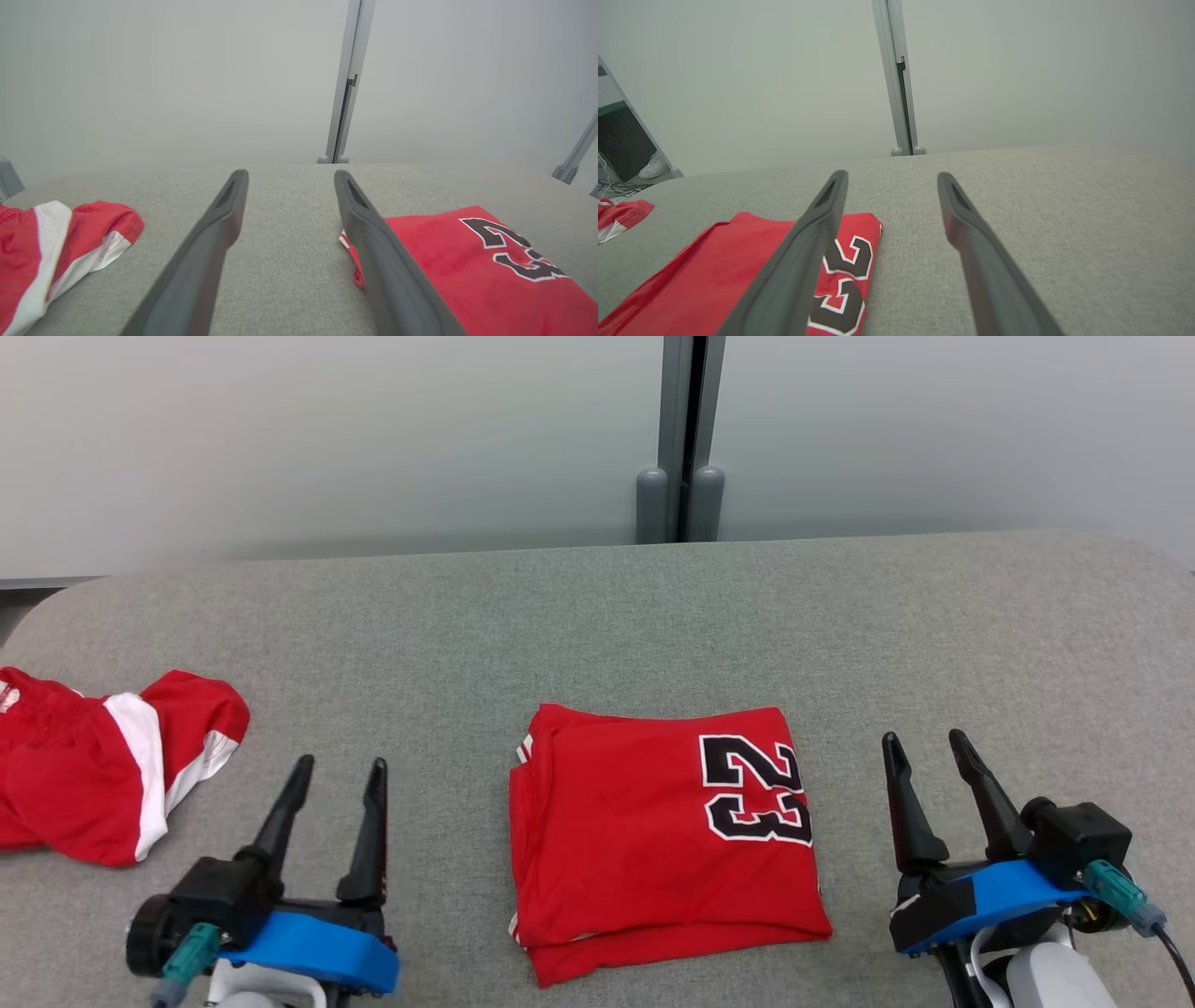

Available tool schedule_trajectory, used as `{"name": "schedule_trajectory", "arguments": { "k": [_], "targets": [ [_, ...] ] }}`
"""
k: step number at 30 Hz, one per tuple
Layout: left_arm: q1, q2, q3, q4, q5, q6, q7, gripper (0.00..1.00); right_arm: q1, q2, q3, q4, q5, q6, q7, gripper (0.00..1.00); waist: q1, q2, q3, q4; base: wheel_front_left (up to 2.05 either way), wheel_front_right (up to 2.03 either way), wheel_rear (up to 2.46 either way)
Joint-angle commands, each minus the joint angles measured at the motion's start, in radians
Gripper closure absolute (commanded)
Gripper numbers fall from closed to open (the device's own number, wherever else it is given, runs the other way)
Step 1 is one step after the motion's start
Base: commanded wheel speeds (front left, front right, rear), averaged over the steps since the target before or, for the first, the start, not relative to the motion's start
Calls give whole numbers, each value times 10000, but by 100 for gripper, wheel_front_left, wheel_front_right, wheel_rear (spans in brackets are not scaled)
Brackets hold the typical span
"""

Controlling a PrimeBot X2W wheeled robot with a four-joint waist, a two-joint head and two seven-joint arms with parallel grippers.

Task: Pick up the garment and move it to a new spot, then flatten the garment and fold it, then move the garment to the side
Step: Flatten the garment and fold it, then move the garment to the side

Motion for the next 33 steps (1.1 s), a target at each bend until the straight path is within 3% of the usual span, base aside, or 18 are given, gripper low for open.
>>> {"name": "schedule_trajectory", "arguments": {
  "k": [1,6,13,33],
  "targets": [
    [94,6,317,-166,113,79,-41,0,-48,-14,-21,-7,-41,1,-48,0,0,0,-14,40,0,0,0],
    [473,-77,1899,-657,513,234,-42,0,129,-12,-53,-57,-50,1,-74,0,0,0,-183,167,0,0,0],
    [1047,-77,2901,-639,834,175,-43,0,485,-12,-223,-258,-339,1,81,0,0,0,-402,166,0,0,0],
    [1507,-568,3391,-309,1549,-421,-44,0,1599,-12,-138,-1334,-696,1,1045,0,0,0,-711,182,0,0,0]
  ]
}}
